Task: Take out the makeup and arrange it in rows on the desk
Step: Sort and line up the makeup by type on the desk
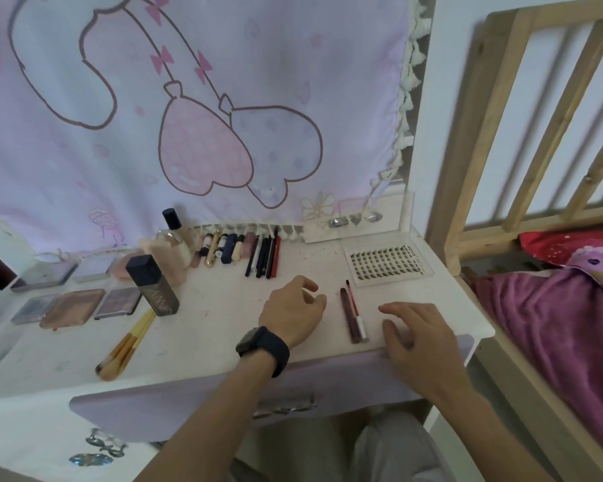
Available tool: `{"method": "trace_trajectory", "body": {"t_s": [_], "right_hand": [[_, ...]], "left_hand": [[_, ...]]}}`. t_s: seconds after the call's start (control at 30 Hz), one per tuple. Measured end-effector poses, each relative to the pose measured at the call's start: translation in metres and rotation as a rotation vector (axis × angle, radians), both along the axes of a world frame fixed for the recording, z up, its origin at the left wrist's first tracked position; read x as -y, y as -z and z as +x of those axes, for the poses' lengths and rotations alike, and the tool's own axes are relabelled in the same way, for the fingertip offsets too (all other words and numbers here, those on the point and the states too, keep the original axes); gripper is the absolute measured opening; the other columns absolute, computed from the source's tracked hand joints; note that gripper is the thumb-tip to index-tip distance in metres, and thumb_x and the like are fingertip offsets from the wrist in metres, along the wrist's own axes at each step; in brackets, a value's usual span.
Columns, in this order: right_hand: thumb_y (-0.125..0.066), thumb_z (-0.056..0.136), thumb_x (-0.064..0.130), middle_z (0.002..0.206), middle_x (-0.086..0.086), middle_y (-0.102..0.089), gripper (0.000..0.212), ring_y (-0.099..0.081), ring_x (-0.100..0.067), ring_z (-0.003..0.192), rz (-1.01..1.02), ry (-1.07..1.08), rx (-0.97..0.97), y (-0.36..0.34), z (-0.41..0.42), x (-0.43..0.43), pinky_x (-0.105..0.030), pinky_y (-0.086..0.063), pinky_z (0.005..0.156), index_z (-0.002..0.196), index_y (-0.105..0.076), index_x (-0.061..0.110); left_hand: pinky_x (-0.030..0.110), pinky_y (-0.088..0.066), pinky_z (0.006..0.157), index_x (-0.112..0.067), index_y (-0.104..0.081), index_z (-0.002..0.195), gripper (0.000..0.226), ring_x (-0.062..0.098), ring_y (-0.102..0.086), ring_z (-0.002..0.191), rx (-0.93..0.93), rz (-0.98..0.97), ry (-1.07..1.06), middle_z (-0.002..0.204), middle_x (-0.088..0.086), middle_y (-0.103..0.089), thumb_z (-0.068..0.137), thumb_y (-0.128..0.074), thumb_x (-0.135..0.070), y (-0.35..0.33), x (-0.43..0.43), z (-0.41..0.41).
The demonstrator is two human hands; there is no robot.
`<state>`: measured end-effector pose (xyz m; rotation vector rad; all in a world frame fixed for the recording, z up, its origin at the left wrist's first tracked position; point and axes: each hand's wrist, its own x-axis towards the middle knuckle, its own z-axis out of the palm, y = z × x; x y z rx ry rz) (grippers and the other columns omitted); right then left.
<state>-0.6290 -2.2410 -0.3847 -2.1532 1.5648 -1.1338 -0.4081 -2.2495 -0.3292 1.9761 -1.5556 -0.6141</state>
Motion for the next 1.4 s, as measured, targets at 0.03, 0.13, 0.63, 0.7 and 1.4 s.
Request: {"method": "trace_trajectory", "body": {"t_s": [0.03,0.13,0.63,0.7,1.4], "right_hand": [[-0.067,0.092,0.020,0.114,0.004,-0.070,0.021,-0.057,-0.013,0.108,-0.042,0.055,-0.054,0.000,0.001,0.007,-0.026,-0.040,0.095,0.113,-0.072,0.017],[-0.048,0.095,0.037,0.116,-0.001,-0.073,0.037,-0.063,-0.023,0.111,-0.073,0.109,-0.206,0.005,0.005,0.026,-0.037,-0.046,0.097,0.111,-0.074,0.016],[-0.041,0.094,0.044,0.122,-0.002,-0.071,0.048,-0.064,-0.020,0.115,0.028,0.097,-0.266,0.003,0.007,0.025,-0.040,-0.052,0.099,0.115,-0.074,0.016],[-0.042,0.093,0.043,0.122,-0.002,-0.072,0.048,-0.064,-0.021,0.114,0.022,0.102,-0.262,0.004,0.006,0.024,-0.040,-0.052,0.098,0.115,-0.074,0.015],[-0.062,0.096,0.027,0.117,0.004,-0.068,0.020,-0.055,-0.014,0.111,0.041,0.046,0.063,-0.035,0.047,-0.003,-0.029,-0.035,0.102,0.114,-0.069,0.021]], "left_hand": [[0.032,-0.052,0.085,-0.028,-0.058,0.120,0.029,0.011,-0.059,0.099,0.080,-0.034,-0.011,0.108,-0.010,-0.064,0.094,-0.057,-0.041,-0.002,0.005,0.006],[0.041,-0.044,0.101,-0.025,-0.052,0.135,0.039,0.023,-0.044,0.128,0.363,-0.064,-0.012,0.136,0.000,-0.052,0.098,-0.051,-0.037,-0.006,0.024,0.021],[0.042,-0.045,0.090,-0.016,-0.049,0.138,0.041,0.032,-0.045,0.128,0.768,0.035,-0.029,0.126,0.009,-0.061,0.102,-0.041,-0.033,-0.004,0.049,0.038],[0.040,-0.047,0.079,-0.015,-0.051,0.128,0.031,0.031,-0.055,0.105,0.710,0.067,-0.036,0.112,0.010,-0.064,0.101,-0.042,-0.027,-0.006,0.044,0.036],[0.026,-0.057,0.078,-0.016,-0.065,0.110,0.013,0.015,-0.071,0.091,-0.896,-0.126,-0.157,0.107,0.006,-0.071,0.099,-0.058,-0.016,-0.021,-0.048,0.075]]}}
